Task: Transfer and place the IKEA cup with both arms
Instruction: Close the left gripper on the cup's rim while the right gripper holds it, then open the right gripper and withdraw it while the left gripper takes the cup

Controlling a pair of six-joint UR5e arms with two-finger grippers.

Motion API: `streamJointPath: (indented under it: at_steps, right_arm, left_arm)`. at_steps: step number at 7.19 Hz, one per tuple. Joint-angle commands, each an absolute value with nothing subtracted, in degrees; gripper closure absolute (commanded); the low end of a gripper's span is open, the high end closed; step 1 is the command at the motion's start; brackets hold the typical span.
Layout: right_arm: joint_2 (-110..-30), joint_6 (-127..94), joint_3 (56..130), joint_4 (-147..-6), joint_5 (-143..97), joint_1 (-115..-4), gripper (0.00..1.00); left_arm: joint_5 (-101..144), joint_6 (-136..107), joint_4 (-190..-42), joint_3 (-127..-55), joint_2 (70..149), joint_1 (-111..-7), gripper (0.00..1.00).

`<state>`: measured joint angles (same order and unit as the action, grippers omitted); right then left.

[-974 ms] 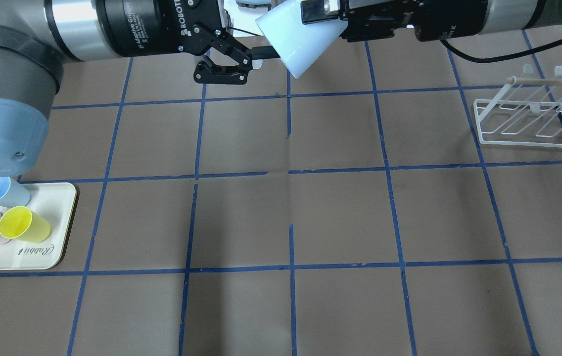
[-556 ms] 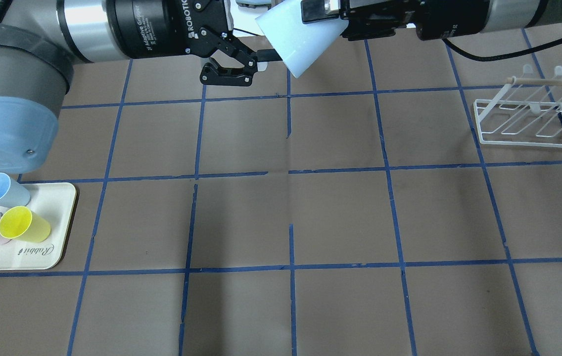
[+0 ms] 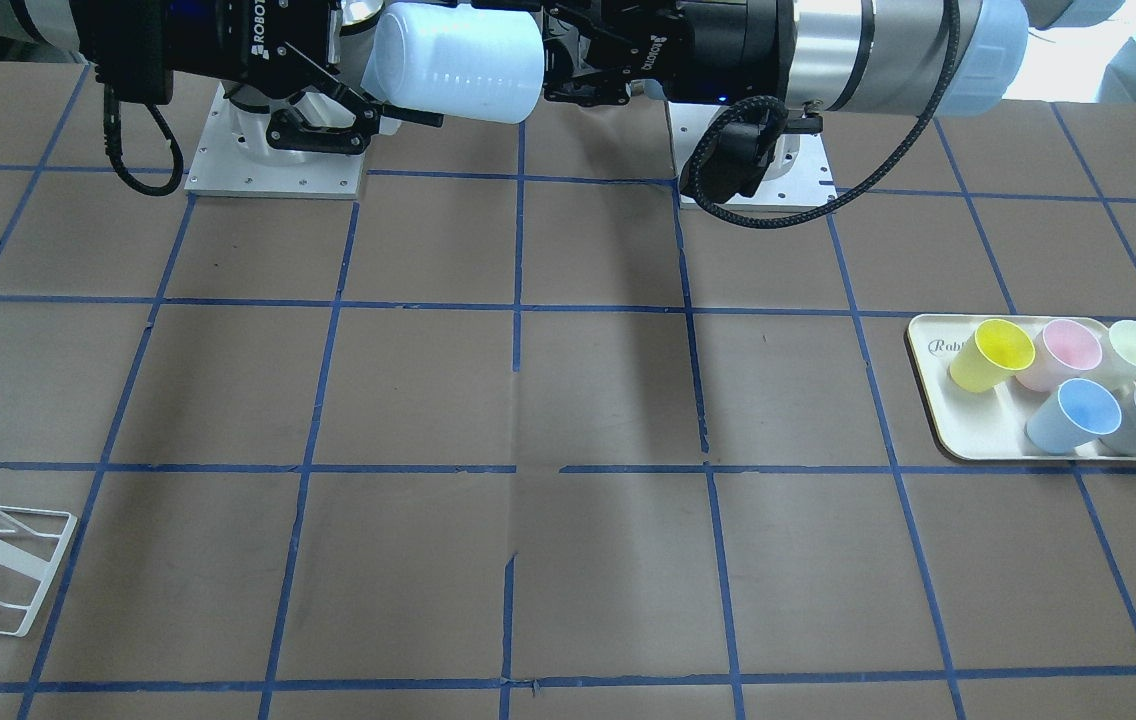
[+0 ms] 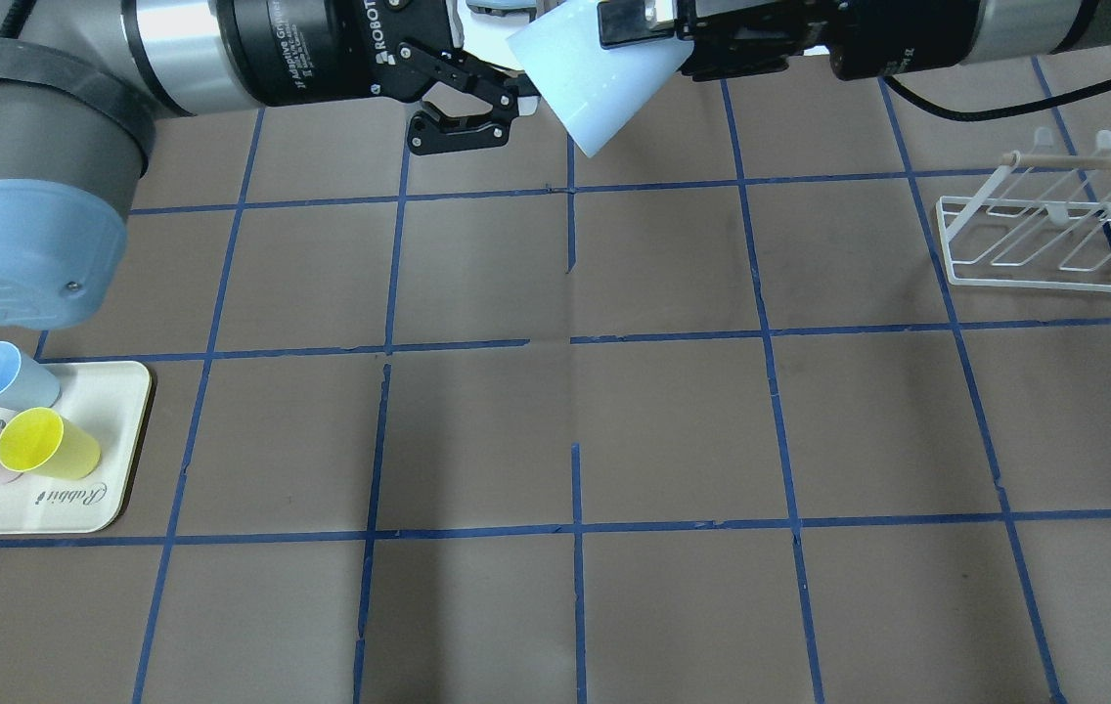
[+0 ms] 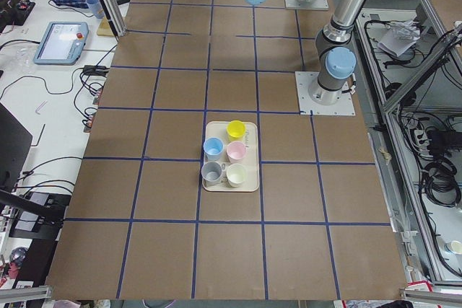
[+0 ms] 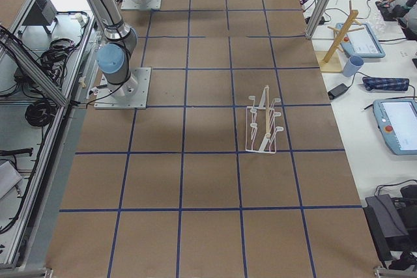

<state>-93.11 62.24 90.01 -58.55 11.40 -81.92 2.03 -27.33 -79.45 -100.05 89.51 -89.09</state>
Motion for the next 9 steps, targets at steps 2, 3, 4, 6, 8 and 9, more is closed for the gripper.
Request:
streamJointPath:
  at_steps: [2,3,4,6,8,9]
  right_arm:
    - [-93.69,62.23,90.18,-58.45,11.34,-82.09,0.34]
    - [-93.78,62.14,90.00,-58.45,11.34,-82.09,0.18]
    - [-93.78,62.31,90.00,-58.53,11.34,-82.09,0.00]
    - [-94.57,62.31,89.91,-58.71,12.30,-82.18,0.00]
    - [-94.48,60.57,89.65,-58.97,19.19,-81.65,0.00]
    - [-94.22,58.03,89.65,-59.24,25.60,-81.56,0.00]
  left_arm:
    - [2.29,-27.42,-77.52,-100.37,89.65,-89.12,0.89]
    - [2.29,-27.42,-77.52,-100.37,89.65,-89.12,0.89]
    - [2.20,-27.42,-77.52,-100.46,89.65,-89.12,0.89]
    - [2.11,-27.77,-77.52,-100.46,89.65,-89.12,0.89]
    - [1.06,-28.30,-77.43,-100.02,89.65,-88.69,0.89]
    - [-4.34,-29.78,-76.82,-99.50,89.74,-88.07,0.95]
